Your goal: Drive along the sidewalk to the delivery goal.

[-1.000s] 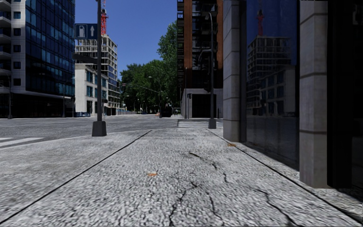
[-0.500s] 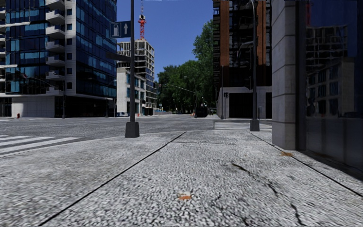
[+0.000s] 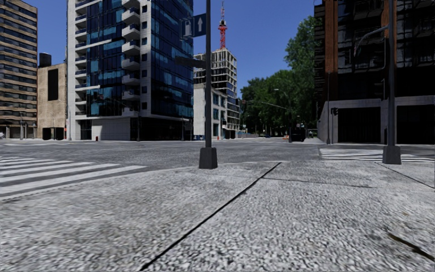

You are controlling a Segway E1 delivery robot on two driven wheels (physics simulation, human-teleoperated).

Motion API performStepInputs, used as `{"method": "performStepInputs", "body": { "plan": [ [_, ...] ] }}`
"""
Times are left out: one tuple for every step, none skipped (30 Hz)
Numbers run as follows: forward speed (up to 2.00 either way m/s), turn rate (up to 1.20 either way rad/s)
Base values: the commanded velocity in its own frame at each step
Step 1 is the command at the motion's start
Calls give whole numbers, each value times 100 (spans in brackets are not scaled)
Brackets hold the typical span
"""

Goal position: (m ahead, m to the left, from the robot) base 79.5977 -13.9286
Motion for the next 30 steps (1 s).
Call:
{"method": "performStepInputs", "body": {
  "plan": [
    [186, 58],
    [189, 58],
    [189, 58],
    [190, 58],
    [192, 58],
    [192, 58],
    [192, 58],
    [192, 58],
    [193, 58],
    [194, 58],
    [195, 58],
    [196, 58],
    [197, 58],
    [199, 58],
    [199, 58],
    [200, 58],
    [200, 58],
    [200, 58],
    [200, 58],
    [200, 58],
    [200, 58],
    [200, 58],
    [200, 58],
    [200, 58],
    [200, 58],
    [200, 58],
    [200, 58],
    [200, 58],
    [200, 58],
    [200, 58]
  ]
}}
